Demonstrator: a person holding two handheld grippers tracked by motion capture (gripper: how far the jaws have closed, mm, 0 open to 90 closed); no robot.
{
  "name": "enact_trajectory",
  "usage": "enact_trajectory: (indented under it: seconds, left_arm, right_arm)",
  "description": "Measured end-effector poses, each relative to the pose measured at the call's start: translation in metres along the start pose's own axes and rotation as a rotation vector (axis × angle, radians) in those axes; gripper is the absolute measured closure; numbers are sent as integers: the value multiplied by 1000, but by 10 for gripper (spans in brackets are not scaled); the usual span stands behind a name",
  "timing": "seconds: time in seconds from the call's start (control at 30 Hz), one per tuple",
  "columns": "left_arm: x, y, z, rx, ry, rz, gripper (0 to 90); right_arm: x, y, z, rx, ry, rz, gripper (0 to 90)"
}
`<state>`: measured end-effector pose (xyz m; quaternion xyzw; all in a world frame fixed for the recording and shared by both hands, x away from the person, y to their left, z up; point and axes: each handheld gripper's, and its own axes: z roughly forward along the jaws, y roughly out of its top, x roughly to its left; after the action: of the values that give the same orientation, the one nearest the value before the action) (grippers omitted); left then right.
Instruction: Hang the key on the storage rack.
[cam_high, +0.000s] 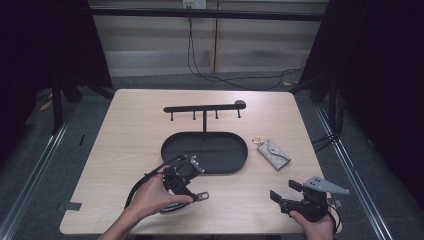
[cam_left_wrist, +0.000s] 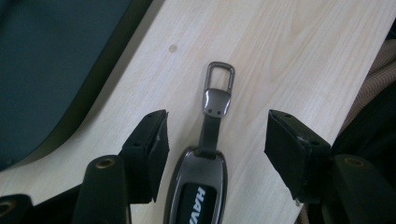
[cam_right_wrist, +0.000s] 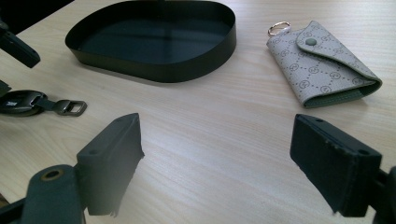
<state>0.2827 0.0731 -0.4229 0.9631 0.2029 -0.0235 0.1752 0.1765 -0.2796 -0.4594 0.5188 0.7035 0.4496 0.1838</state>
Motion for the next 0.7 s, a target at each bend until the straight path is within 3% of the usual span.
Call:
enact_trajectory:
  seconds: [0.03, 0.1, 0.23, 0.47, 0.7]
  left_arm:
    - [0, 2, 1, 2, -5, 3, 405]
    - [-4, 6, 4, 12, 0, 50, 478]
    - [-6, 12, 6, 23, 1, 52, 459]
    - [-2, 21, 18, 97, -16, 35, 430]
    - [6, 26, 29, 134, -22, 38, 513]
  right_arm:
    - [0, 0, 0, -1, -2, -2, 170]
    - [0, 0, 0, 0, 0, -4, 170]
    - [0, 0, 0, 0, 7, -8, 169]
    - [2, 0, 0, 2, 11, -17, 169]
    - [1, 0, 0, 7, 13, -17, 169]
